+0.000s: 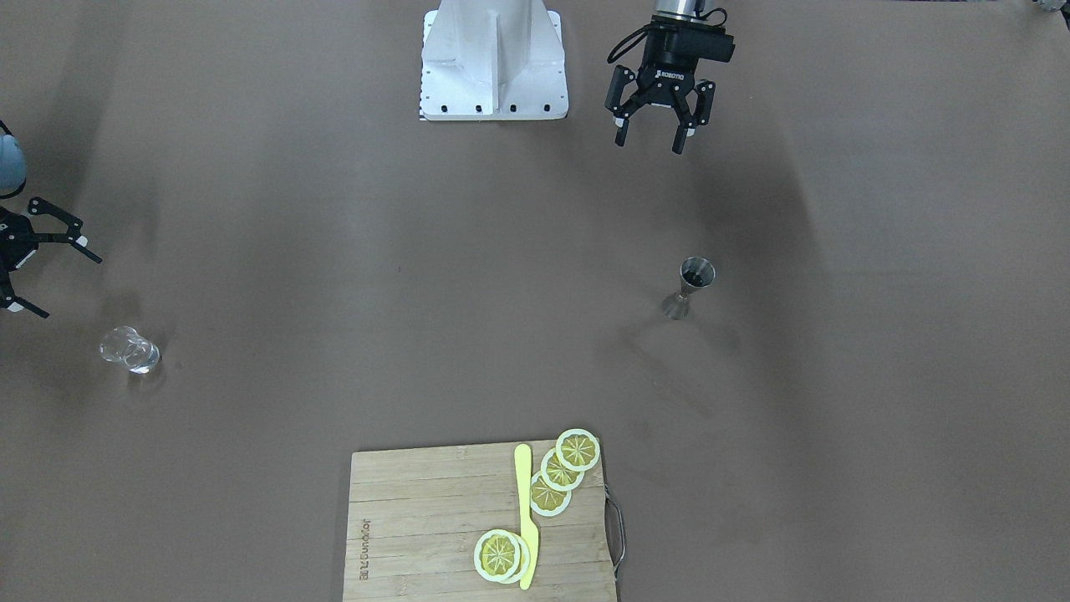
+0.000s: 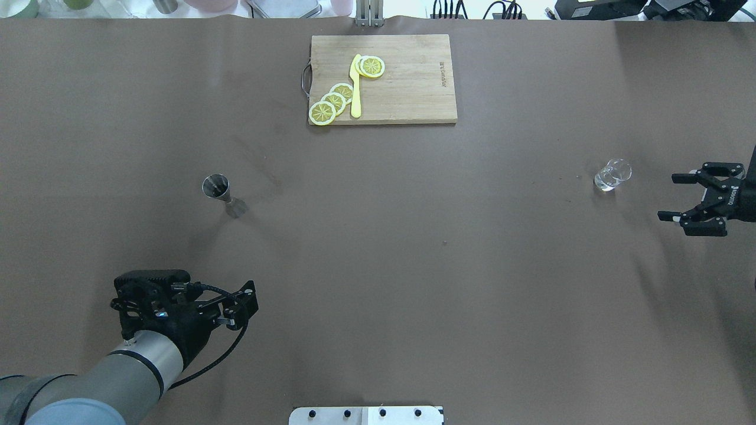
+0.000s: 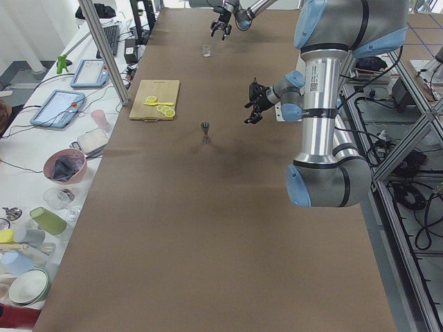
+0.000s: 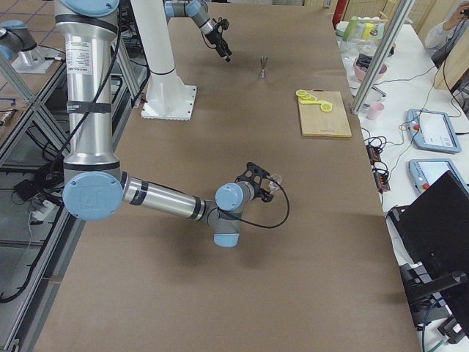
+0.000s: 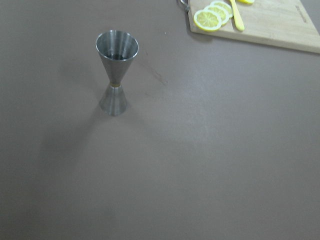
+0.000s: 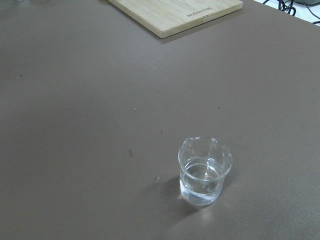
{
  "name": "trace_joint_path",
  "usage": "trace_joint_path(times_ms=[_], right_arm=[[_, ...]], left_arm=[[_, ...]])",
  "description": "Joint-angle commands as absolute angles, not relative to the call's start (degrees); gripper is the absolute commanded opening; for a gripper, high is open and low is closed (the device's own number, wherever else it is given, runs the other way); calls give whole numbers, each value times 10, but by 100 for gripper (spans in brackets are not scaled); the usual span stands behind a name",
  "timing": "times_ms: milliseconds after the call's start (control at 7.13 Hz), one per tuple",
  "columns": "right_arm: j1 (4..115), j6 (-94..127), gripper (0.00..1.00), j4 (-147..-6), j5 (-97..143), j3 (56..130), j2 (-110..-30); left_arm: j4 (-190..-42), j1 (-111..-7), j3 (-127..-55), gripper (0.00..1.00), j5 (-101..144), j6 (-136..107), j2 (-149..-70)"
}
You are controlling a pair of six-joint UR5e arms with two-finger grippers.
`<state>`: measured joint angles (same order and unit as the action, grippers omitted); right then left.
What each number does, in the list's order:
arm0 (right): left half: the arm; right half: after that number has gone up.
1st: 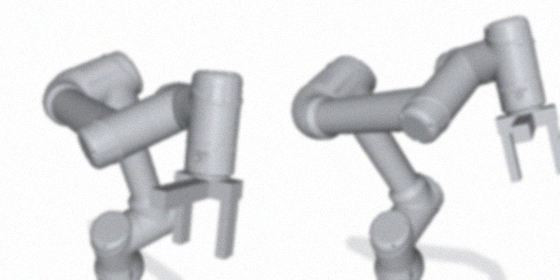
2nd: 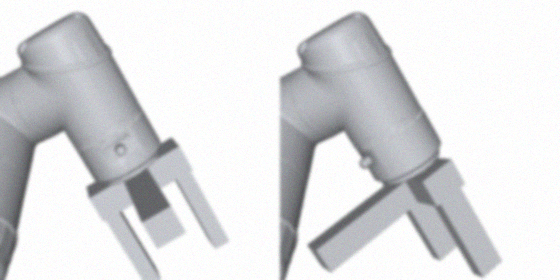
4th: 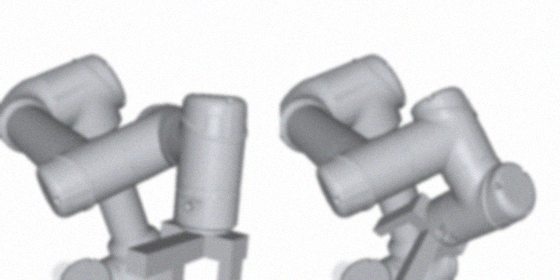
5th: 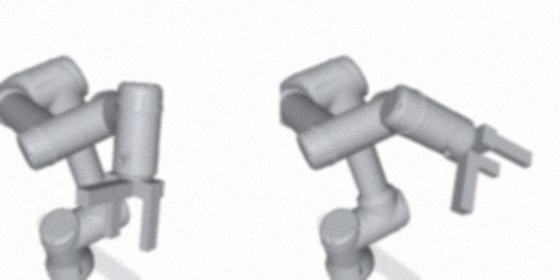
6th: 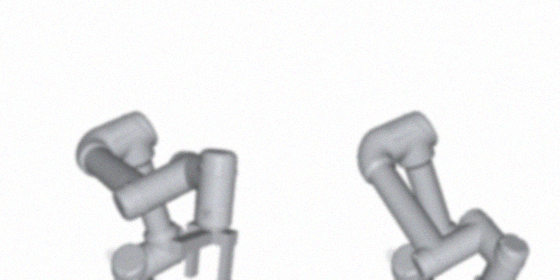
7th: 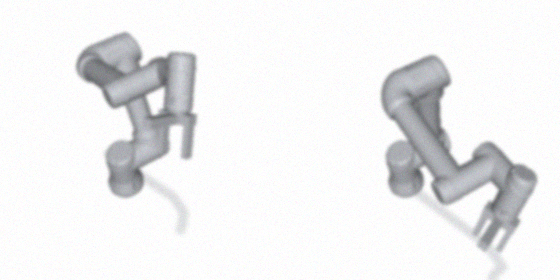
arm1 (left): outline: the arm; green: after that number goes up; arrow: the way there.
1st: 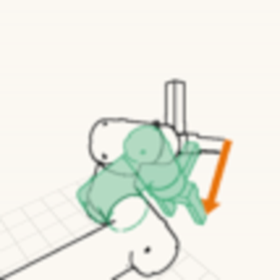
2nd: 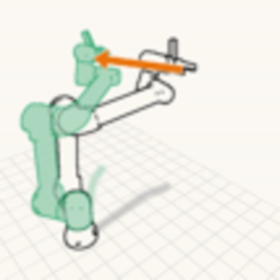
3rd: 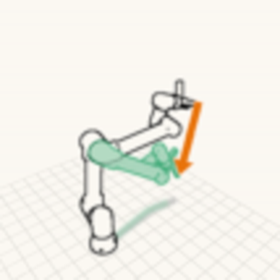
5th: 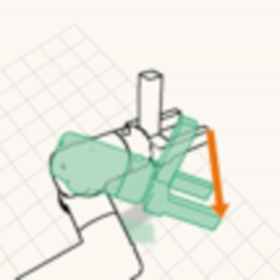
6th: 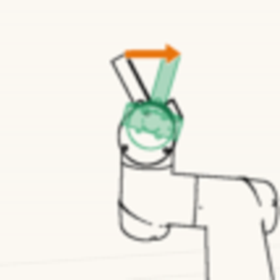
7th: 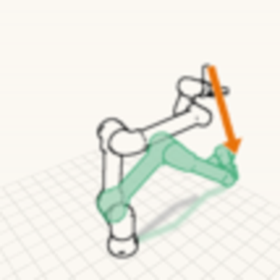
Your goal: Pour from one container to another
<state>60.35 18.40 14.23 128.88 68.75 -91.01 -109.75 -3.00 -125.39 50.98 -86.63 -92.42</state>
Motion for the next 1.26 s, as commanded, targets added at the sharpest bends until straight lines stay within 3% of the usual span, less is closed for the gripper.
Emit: trace_joint_path(times_ms=[0, 280, 701, 1121], right_arm=[[609, 174, 100, 153, 1320, 684, -918], [620, 167, 100, 153, 1317, 683, -906], [619, 149, 100, 164, 1307, 675, -895], [619, 148, 100, 173, 1307, 650, -865]], left_arm=[[-1093, -29, -1198, 96, 421, -871, -955], [-1095, -31, -1179, 96, 389, -877, -960], [-1099, -47, -1089, 97, 360, -945, -1009], [-1099, -91, -1061, 97, 352, -948, -1005]])
